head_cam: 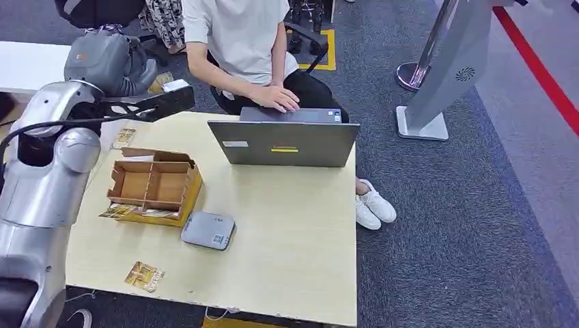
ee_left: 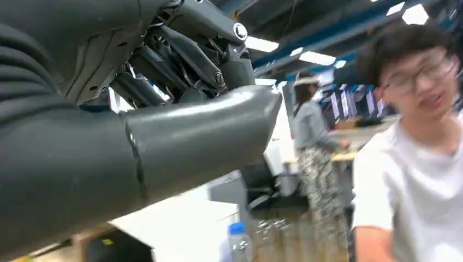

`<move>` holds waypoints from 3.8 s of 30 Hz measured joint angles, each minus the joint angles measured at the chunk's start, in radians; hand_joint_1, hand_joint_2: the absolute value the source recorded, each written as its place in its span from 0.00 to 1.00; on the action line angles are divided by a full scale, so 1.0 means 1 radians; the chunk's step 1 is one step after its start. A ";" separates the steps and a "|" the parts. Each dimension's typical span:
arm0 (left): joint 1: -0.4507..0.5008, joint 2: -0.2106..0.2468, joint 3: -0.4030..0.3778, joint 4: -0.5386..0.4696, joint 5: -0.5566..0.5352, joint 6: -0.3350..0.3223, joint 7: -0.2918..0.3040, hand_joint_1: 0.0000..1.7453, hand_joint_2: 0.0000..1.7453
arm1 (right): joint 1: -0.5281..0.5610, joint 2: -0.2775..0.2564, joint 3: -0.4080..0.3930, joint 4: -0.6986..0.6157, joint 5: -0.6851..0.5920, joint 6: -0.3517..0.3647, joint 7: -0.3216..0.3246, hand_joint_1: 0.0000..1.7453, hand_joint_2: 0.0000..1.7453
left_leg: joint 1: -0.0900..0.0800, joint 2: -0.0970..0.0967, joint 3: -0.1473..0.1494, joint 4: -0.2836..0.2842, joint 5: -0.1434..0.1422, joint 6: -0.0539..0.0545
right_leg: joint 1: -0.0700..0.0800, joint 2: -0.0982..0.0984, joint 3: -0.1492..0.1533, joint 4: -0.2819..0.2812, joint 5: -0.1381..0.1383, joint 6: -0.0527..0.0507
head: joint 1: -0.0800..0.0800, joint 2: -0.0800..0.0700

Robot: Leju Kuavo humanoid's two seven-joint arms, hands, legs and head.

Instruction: Pass the card to the sensor for recognition and then transmit it.

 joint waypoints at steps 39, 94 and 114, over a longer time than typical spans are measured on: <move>0.486 0.148 -0.109 -0.355 -0.123 0.166 -0.069 0.00 1.00 | 0.035 0.000 -0.027 0.008 -0.049 -0.027 -0.026 0.00 1.00 | -0.001 0.000 -0.002 -0.001 0.001 0.002 | -0.001 0.000 -0.002 0.000 0.001 0.002 | 0.000 0.000; 0.432 -0.035 0.056 -0.218 -0.253 0.190 0.069 0.00 1.00 | 0.034 0.000 -0.033 0.008 -0.010 -0.032 -0.006 0.00 1.00 | -0.001 0.000 -0.002 -0.001 0.001 0.002 | -0.001 0.000 -0.002 0.000 0.001 0.002 | 0.000 0.000; 0.425 -0.034 0.063 -0.207 -0.252 0.190 0.069 0.00 1.00 | 0.034 0.000 -0.033 0.008 0.005 -0.033 -0.004 0.00 1.00 | -0.001 0.000 -0.002 -0.001 0.001 0.002 | -0.001 0.000 -0.002 0.000 0.001 0.002 | 0.000 0.000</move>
